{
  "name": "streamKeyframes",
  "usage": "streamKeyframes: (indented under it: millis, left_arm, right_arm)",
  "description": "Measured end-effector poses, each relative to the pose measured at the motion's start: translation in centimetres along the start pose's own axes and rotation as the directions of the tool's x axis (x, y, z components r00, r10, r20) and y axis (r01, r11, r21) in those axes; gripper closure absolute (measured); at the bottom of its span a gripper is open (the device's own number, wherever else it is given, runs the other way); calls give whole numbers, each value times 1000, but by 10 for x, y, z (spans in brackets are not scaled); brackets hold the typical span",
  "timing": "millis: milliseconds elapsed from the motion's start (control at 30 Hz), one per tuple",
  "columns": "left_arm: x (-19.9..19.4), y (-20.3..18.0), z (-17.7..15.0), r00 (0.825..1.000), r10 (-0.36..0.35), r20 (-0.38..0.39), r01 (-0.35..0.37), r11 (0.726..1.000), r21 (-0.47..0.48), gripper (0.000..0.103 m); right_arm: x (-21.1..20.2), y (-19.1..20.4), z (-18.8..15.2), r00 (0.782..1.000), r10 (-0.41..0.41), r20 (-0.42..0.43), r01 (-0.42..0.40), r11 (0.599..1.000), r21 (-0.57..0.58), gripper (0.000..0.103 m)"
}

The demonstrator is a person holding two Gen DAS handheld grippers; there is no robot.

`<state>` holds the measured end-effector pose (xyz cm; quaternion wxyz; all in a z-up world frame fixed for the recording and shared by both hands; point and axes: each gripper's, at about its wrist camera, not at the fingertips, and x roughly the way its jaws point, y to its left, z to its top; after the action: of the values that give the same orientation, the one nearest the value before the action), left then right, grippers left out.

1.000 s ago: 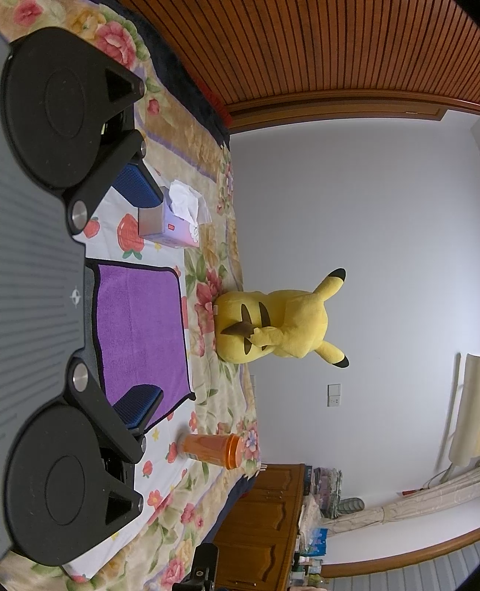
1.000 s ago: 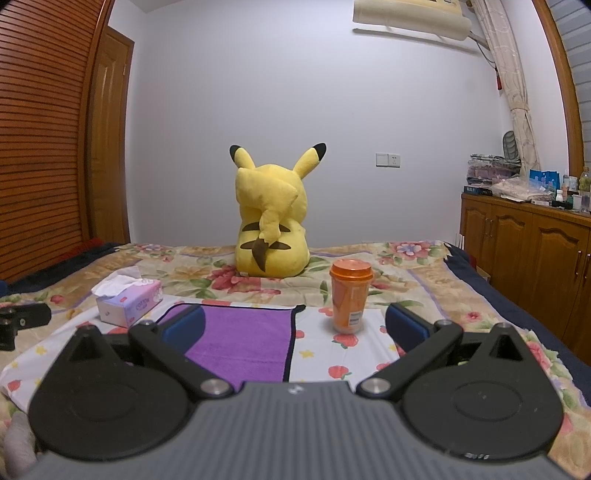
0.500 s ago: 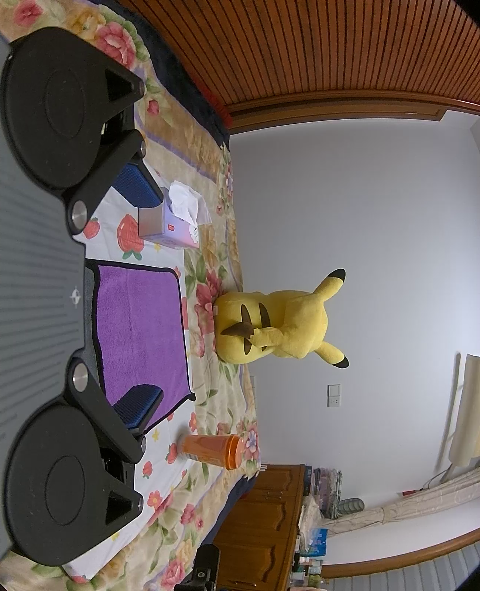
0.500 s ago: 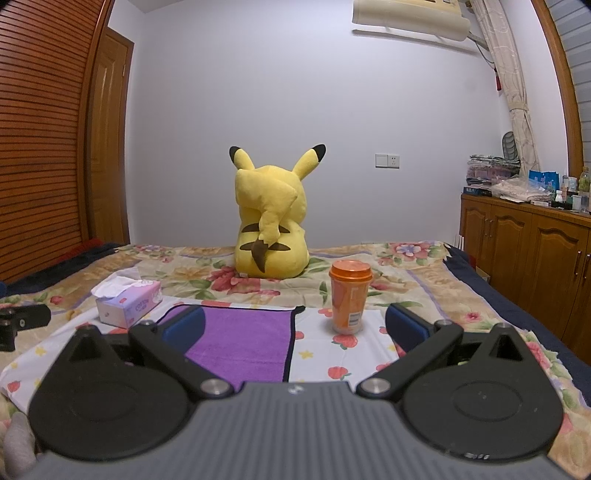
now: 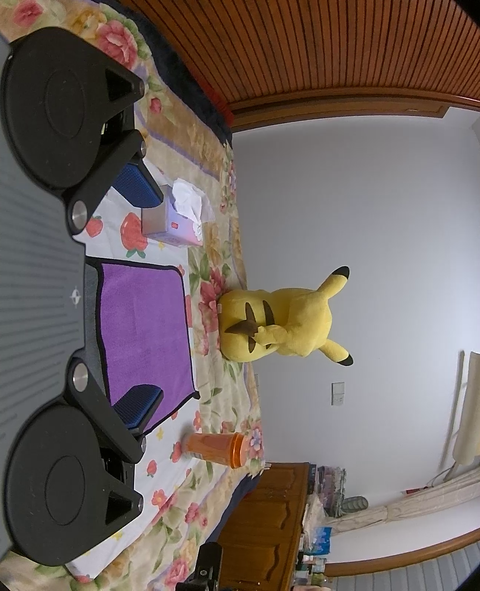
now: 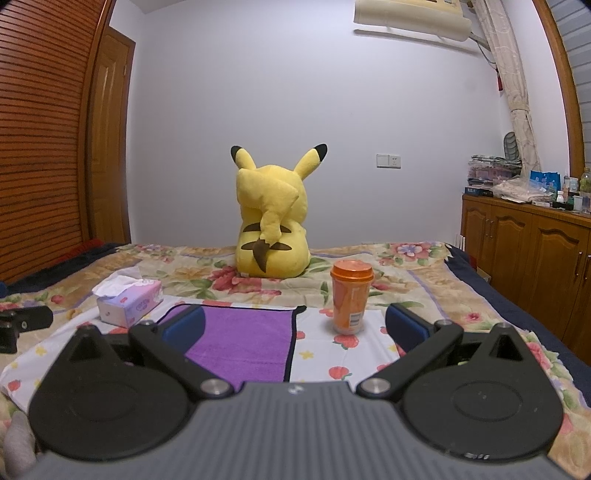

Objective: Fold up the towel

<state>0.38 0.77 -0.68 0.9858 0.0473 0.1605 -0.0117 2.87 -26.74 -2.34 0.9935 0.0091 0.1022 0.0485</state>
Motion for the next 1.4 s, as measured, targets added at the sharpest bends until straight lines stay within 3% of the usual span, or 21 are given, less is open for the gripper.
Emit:
streamKeyframes:
  millis: [433, 900, 1400]
  left_arm:
    - [16, -7, -4, 995, -29, -100, 32, 999, 25, 0]
    - [28, -5, -3, 991, -23, -129, 27, 999, 29, 0]
    - [69, 6, -3, 981, -34, -191, 40, 999, 29, 0]
  right_arm:
    - [15, 4, -5, 998, -4, -63, 2, 1000, -31, 0]
    - [34, 11, -10, 993, -6, -120, -3, 997, -72, 0]
    - [67, 11, -23, 978, -5, -210, -12, 997, -82, 0]
